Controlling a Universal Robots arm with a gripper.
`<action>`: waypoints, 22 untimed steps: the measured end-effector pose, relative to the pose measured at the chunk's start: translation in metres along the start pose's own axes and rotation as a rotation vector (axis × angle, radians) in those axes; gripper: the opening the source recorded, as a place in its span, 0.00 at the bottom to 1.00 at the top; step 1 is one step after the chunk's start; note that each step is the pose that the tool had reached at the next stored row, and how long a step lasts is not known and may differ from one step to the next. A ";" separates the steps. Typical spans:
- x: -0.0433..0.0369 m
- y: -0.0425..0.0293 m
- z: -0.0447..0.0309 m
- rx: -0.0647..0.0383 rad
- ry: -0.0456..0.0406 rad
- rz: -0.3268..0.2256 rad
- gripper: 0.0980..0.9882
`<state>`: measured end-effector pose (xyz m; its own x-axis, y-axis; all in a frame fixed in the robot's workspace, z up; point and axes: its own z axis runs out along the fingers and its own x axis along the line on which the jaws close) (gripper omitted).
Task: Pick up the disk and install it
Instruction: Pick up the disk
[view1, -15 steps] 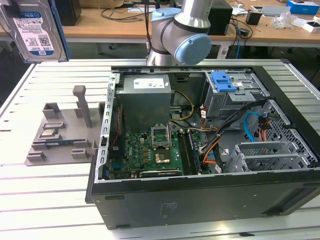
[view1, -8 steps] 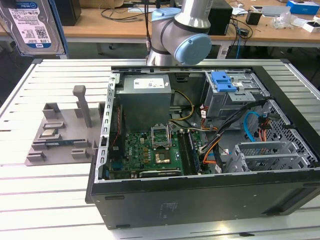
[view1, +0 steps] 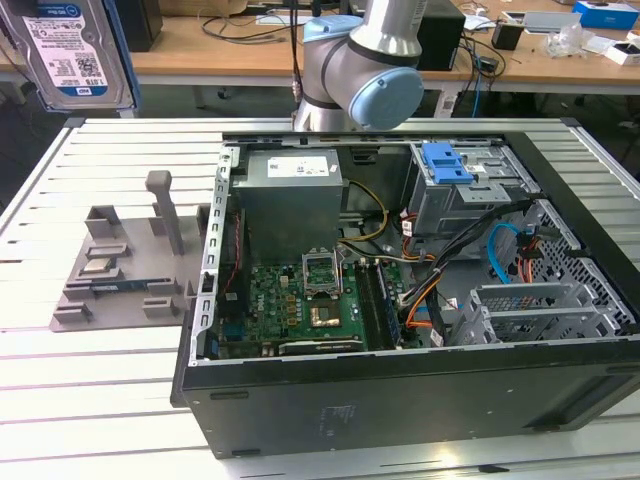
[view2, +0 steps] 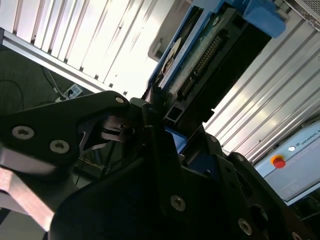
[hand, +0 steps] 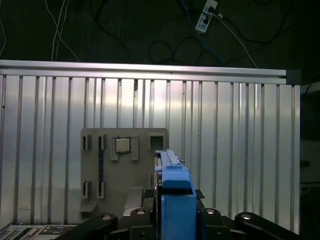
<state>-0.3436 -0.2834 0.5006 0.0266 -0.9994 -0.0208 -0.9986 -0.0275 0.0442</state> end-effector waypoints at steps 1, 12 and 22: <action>0.0001 -0.0029 -0.0002 0.000 0.0000 0.000 0.30; 0.0016 -0.0606 -0.0027 -0.001 -0.0001 0.000 0.30; 0.0034 -0.1258 -0.0056 -0.002 -0.0001 0.000 0.30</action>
<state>-0.2176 -0.2834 0.5006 0.0266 -0.9994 -0.0209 -0.9986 -0.0275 0.0459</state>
